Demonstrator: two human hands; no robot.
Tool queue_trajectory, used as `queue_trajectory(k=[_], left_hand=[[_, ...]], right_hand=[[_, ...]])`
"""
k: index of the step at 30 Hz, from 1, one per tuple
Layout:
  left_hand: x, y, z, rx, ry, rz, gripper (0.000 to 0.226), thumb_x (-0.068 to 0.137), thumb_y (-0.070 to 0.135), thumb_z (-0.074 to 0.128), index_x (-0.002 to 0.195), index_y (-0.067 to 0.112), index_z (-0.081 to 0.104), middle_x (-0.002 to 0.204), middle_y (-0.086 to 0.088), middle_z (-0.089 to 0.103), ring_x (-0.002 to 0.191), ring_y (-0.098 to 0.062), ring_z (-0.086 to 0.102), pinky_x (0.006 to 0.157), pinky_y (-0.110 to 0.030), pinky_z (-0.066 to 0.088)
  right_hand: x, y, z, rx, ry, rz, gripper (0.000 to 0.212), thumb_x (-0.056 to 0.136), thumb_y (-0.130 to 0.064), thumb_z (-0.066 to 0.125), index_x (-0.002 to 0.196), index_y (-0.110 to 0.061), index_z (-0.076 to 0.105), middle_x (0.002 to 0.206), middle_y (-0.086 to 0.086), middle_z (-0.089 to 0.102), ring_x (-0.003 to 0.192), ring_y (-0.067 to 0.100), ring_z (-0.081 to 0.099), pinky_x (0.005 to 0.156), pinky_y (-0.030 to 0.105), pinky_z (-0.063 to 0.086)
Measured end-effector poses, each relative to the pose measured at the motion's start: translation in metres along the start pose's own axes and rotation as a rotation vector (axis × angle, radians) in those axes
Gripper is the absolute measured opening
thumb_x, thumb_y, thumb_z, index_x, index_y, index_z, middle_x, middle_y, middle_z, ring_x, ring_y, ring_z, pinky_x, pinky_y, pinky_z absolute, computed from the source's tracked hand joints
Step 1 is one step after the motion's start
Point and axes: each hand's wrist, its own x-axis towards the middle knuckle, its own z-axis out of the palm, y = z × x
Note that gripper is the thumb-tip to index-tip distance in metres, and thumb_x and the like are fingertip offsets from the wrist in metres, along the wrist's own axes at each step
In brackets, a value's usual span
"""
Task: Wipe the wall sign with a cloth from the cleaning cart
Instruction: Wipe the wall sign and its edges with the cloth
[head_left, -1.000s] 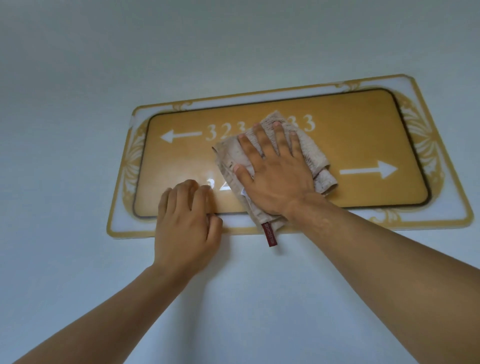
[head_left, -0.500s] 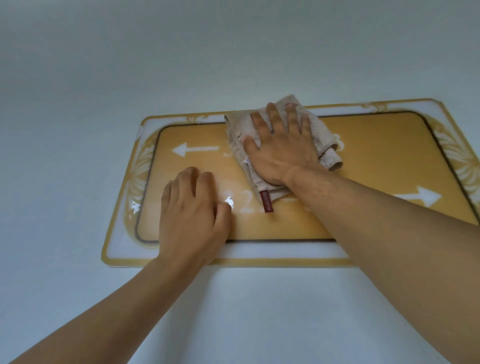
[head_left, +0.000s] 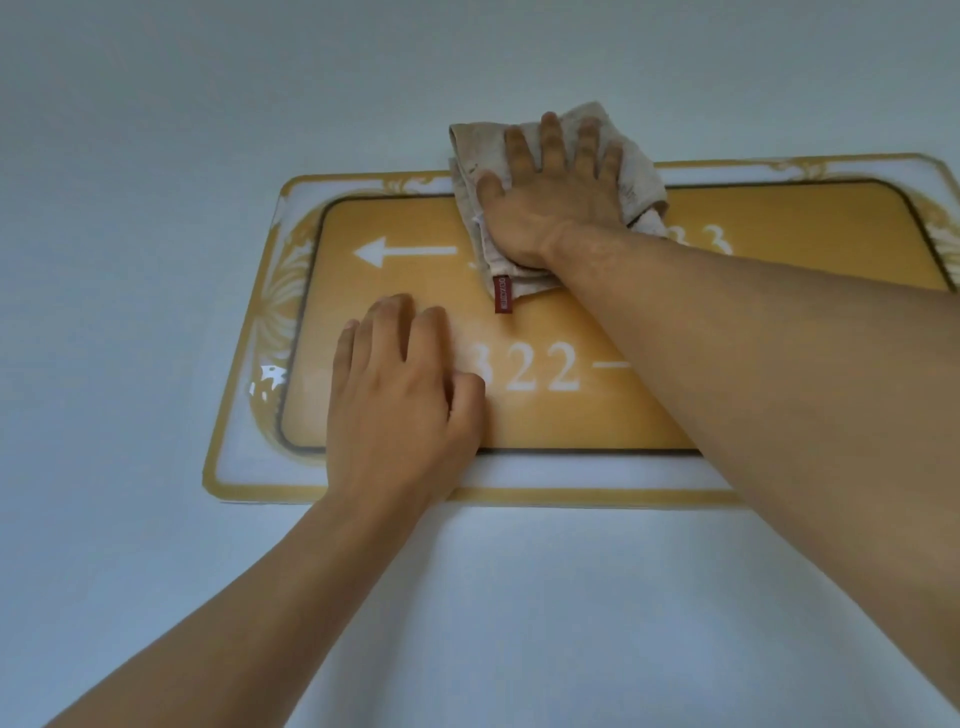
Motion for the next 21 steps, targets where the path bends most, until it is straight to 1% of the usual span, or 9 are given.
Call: queue_trajectory(k=[4,9,14,17,21], left_hand=[[-0.001,0.002,-0.002,0.027,0.001,0.003,0.047,0.084,0.029,0.043,0.127,0.01,0.053,0.14,-0.015,0.047,0.129,-0.032,0.042,0.113,-0.052,0.031],[-0.005,0.006,-0.002,0.07,-0.009,-0.017,0.046,0.086,0.028,0.041,0.126,0.007,0.052,0.141,-0.018,0.046,0.133,-0.035,0.041,0.114,-0.052,0.03],[-0.033,0.002,-0.005,0.11,0.03,-0.066,0.04,0.084,0.024,0.047,0.117,0.002,0.053,0.13,-0.023,0.047,0.126,-0.042,0.044,0.109,-0.052,0.035],[-0.043,-0.003,-0.007,0.097,0.036,-0.07,0.039,0.084,0.022,0.044,0.114,0.0,0.054,0.125,-0.024,0.049,0.124,-0.043,0.046,0.106,-0.055,0.036],[-0.051,-0.007,-0.011,0.071,0.003,-0.045,0.041,0.087,0.021,0.04,0.12,0.002,0.054,0.135,-0.024,0.048,0.129,-0.042,0.042,0.109,-0.056,0.034]], right_hand=[[-0.012,-0.001,0.002,0.016,-0.004,-0.022,0.069,0.097,-0.061,0.01,0.158,-0.031,-0.001,0.167,0.002,-0.009,0.151,0.035,-0.016,0.12,0.054,-0.011],[-0.058,-0.002,0.011,-0.004,0.014,-0.07,0.07,0.096,-0.06,0.01,0.158,-0.03,-0.001,0.167,0.002,-0.01,0.151,0.035,-0.016,0.119,0.055,-0.011],[-0.097,0.004,0.016,-0.002,0.017,-0.14,0.07,0.096,-0.06,0.007,0.158,-0.029,-0.002,0.167,0.004,-0.011,0.151,0.035,-0.017,0.119,0.056,-0.01],[-0.121,0.002,0.02,-0.004,0.024,-0.15,0.07,0.097,-0.06,0.007,0.158,-0.028,-0.003,0.167,0.004,-0.012,0.151,0.036,-0.017,0.119,0.056,-0.009],[-0.146,0.002,0.022,-0.017,0.012,-0.177,0.07,0.097,-0.059,0.007,0.158,-0.027,-0.005,0.166,0.005,-0.013,0.15,0.036,-0.019,0.119,0.057,-0.009]])
